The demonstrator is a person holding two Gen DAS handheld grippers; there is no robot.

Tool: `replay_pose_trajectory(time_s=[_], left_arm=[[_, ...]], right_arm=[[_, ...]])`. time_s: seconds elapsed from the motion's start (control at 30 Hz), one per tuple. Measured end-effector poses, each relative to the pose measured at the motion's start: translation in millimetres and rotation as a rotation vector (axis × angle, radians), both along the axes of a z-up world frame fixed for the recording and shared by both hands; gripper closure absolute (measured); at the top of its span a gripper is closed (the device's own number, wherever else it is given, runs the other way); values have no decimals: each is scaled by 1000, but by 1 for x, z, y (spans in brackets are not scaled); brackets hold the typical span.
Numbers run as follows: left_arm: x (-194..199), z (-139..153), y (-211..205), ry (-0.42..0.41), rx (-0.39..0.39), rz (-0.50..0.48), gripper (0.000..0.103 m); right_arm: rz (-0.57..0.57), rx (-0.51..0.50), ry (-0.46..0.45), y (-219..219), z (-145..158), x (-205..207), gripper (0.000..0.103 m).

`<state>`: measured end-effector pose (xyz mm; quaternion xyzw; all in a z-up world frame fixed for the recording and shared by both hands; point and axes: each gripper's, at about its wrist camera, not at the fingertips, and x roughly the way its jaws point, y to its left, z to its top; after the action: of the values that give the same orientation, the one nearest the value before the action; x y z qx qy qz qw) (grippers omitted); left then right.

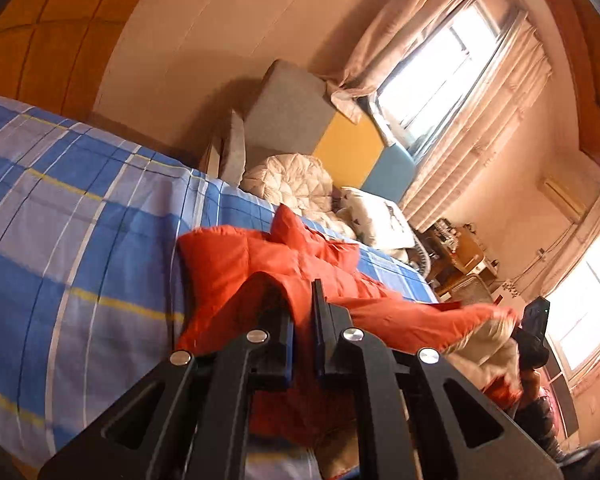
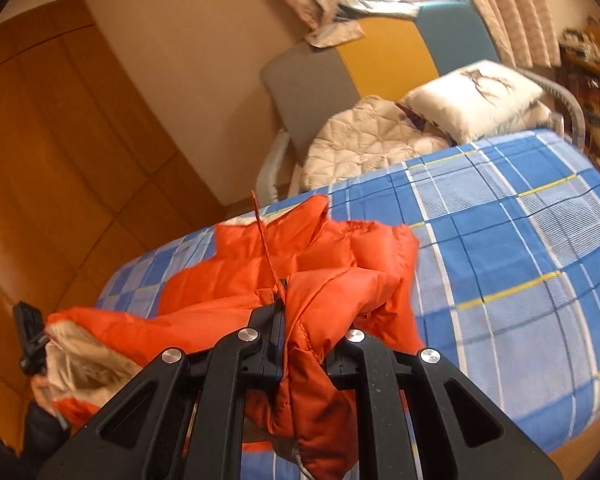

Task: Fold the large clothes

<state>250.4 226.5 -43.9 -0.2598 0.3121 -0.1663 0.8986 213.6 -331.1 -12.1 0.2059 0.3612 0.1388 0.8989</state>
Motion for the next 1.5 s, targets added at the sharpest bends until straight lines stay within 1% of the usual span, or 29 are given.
replay_pose_trajectory(time_s=[0.1, 0.13, 0.23, 0.27, 0.3, 0.33, 0.37, 0.4, 0.43, 0.47, 0.5, 0.53, 0.6, 0.67, 0.7, 0.73, 0.77, 0.8, 0.9, 0.93, 1.03, 1.07, 1.1, 1.13, 1.2, 1.23, 1.27, 1.37, 1.5], left_arm=[[34, -7, -3, 30, 11, 10, 95], [51, -13, -3, 55, 4, 16, 95], [80, -26, -2, 105, 16, 46, 92], [88, -30, -2, 114, 24, 56, 91], [96, -34, -1, 132, 31, 72, 88], [103, -39, 0, 148, 19, 75, 79], [107, -42, 1, 152, 5, 75, 71], [109, -44, 2, 152, -6, 79, 50], [111, -46, 5, 152, -23, 102, 38], [109, -44, 9, 134, -29, 139, 22], [106, -42, 13, 114, -40, 160, 16], [105, -41, 16, 106, -56, 161, 15], [100, -42, 22, 107, -59, 178, 15], [91, -50, 27, 109, -59, 175, 15], [85, -57, 29, 122, -58, 179, 16], [80, -63, 29, 132, -55, 180, 16], [74, -71, 30, 138, -56, 176, 16], [67, -78, 30, 145, -64, 171, 16], [51, -107, 25, 202, -77, 131, 18], [46, -116, 21, 217, -83, 115, 19], [38, -131, 10, 234, -133, 61, 38], [36, -132, 6, 232, -145, 49, 42], [35, -133, 3, 229, -149, 41, 52], [35, -133, 0, 224, -157, 26, 69], [33, -128, -4, 215, -144, 22, 84], [31, -125, -5, 208, -140, 21, 90], [28, -121, -6, 197, -134, 20, 91], [12, -106, -5, 159, -131, 22, 95], [-19, -87, -2, 125, -143, 26, 96]], right_arm=[[-28, -2, 34, 2, -10, 32, 92], [-36, -7, 45, 3, -15, 44, 92], [-63, -18, 88, 4, -29, 72, 91], [-76, -17, 104, 4, -35, 80, 88], [-82, -20, 118, 5, -39, 87, 88], [-87, -25, 127, 5, -43, 92, 84], [-92, -29, 133, 5, -46, 96, 78], [-96, -22, 147, 3, -50, 102, 73], [-98, -3, 160, 2, -54, 107, 65], [-100, 10, 161, 3, -56, 108, 59], [-101, 16, 156, 3, -56, 109, 56], [-101, 32, 148, 4, -57, 108, 50], [-111, 47, 133, 5, -57, 103, 47], [-117, 67, 113, 5, -55, 96, 33], [-128, 79, 99, 3, -54, 89, 29], [-144, 89, 83, 0, -53, 80, 21], [-155, 96, 74, -1, -52, 75, 9], [-178, 103, 59, -6, -51, 62, 9], [-197, 114, 61, -19, -59, 38, 9], [-206, 103, 81, -24, -67, 29, 9], [-226, 79, 158, -32, -98, 13, 9], [-227, 73, 188, -33, -110, 9, 15], [-224, 77, 201, -33, -117, 7, 21], [-210, 93, 215, -31, -125, 6, 37], [-206, 101, 220, -27, -130, 5, 55], [-197, 118, 208, -26, -128, 4, 71], [-192, 130, 200, -25, -124, 3, 80], [-174, 126, 160, -23, -104, -4, 89], [-128, 85, 114, -19, -75, -30, 90]])
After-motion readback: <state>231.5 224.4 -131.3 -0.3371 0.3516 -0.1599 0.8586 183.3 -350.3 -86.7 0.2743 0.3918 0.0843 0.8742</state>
